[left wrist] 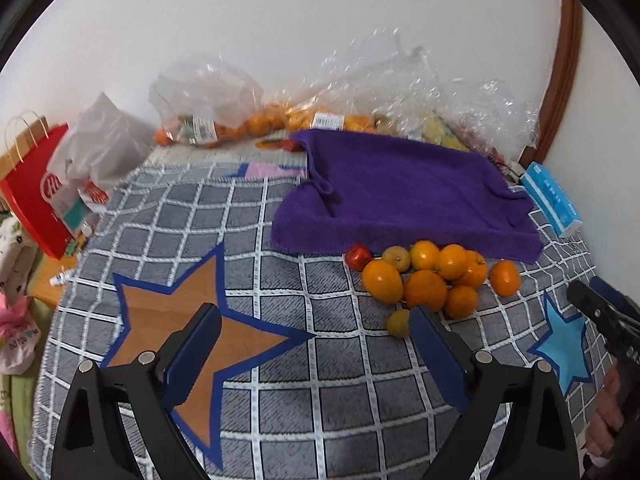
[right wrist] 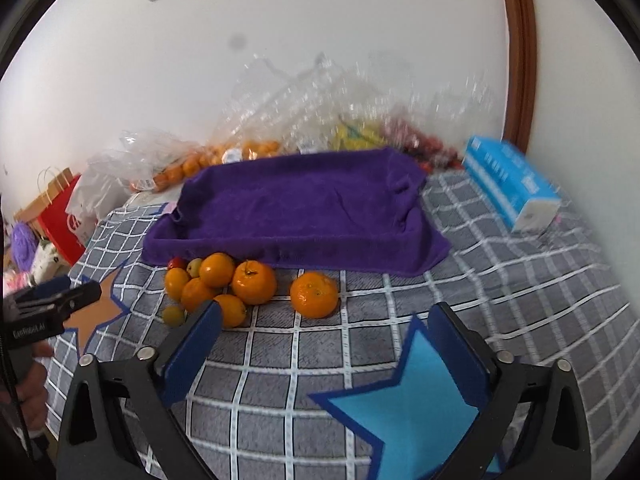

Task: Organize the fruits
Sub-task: 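Move both grippers down toward the fruit cluster in front of the towel, then grasp a large orange with the right gripper while the left grasps a small yellow fruit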

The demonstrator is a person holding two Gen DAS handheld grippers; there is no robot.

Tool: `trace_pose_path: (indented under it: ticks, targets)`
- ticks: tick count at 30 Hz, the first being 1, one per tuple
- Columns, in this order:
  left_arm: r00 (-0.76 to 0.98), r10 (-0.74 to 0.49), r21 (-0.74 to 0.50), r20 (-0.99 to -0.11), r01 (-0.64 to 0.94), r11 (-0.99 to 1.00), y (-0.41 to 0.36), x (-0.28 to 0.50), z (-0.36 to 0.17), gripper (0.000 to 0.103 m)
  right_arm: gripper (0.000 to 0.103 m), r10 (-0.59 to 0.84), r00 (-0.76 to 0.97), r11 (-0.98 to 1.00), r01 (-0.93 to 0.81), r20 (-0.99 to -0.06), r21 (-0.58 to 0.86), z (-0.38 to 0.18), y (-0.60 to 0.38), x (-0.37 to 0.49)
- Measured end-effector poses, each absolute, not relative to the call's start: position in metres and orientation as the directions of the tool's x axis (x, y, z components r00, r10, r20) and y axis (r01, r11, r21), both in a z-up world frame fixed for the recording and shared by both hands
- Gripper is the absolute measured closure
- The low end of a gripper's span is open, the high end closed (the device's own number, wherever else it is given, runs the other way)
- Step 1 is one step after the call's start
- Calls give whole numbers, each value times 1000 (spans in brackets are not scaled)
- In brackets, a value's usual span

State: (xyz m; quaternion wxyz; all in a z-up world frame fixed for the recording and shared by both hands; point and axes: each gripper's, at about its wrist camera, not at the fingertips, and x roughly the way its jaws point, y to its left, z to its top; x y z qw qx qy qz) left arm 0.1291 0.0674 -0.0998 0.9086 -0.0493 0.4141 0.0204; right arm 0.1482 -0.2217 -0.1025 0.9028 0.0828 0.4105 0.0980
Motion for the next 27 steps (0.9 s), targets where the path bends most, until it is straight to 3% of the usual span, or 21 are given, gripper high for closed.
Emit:
trace_pose_path:
  ticks: [5, 9, 16, 19, 23, 27]
  targets:
    - [647, -14, -93, -762, -89, 992, 72, 145, -112, 10, 20, 243, 630, 968, -112, -737, 224, -125, -218, 167]
    - [620, -40, -124, -784, -93, 988, 76, 156, -121, 10, 38, 266, 577, 964, -139, -772, 228, -143, -211, 182]
    - [596, -71, -134, -800, -63, 989, 72, 165, -134, 10, 41, 268, 542, 963, -170, -797, 208, -167, -196, 201]
    - [581, -108, -153, -806, -28, 988, 66, 166, -139, 10, 60, 255, 533, 965, -191, -807, 178, -171, -191, 202]
    - [571, -153, -176, -807, 15, 984, 55, 164, -143, 11, 60, 224, 553, 971, -193, -802, 139, -168, -191, 196]
    - [557, -178, -171, -811, 64, 983, 37, 163, -145, 21, 60, 199, 568, 977, -183, -798, 114, -166, -195, 187]
